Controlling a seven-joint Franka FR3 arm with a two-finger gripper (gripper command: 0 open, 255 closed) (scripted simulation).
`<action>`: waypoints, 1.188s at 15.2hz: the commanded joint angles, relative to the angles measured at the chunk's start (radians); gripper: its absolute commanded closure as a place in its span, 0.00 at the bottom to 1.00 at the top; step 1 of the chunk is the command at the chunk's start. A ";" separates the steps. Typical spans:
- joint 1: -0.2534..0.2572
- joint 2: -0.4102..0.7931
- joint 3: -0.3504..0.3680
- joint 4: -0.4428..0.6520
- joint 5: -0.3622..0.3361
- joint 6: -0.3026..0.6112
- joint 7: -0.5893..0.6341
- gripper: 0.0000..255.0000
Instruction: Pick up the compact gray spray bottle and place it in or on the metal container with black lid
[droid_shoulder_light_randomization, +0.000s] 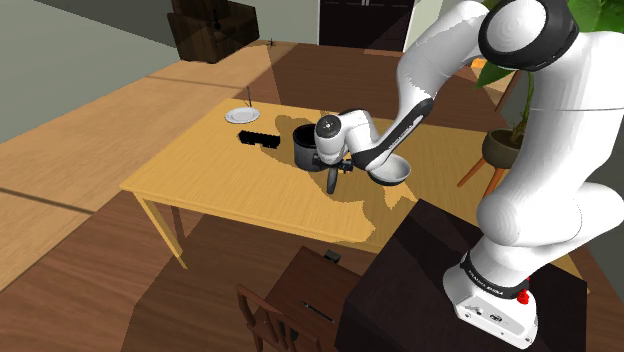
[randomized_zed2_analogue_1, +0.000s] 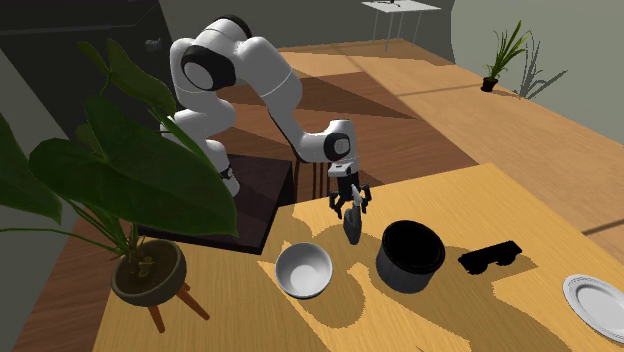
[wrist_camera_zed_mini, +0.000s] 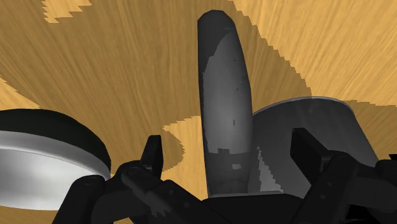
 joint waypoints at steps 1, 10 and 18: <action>0.000 0.000 0.000 0.000 0.000 0.000 0.000 1.00; 0.000 0.000 0.000 0.000 0.000 0.000 0.000 1.00; -0.044 -0.110 0.052 -0.029 0.137 0.005 -0.115 1.00</action>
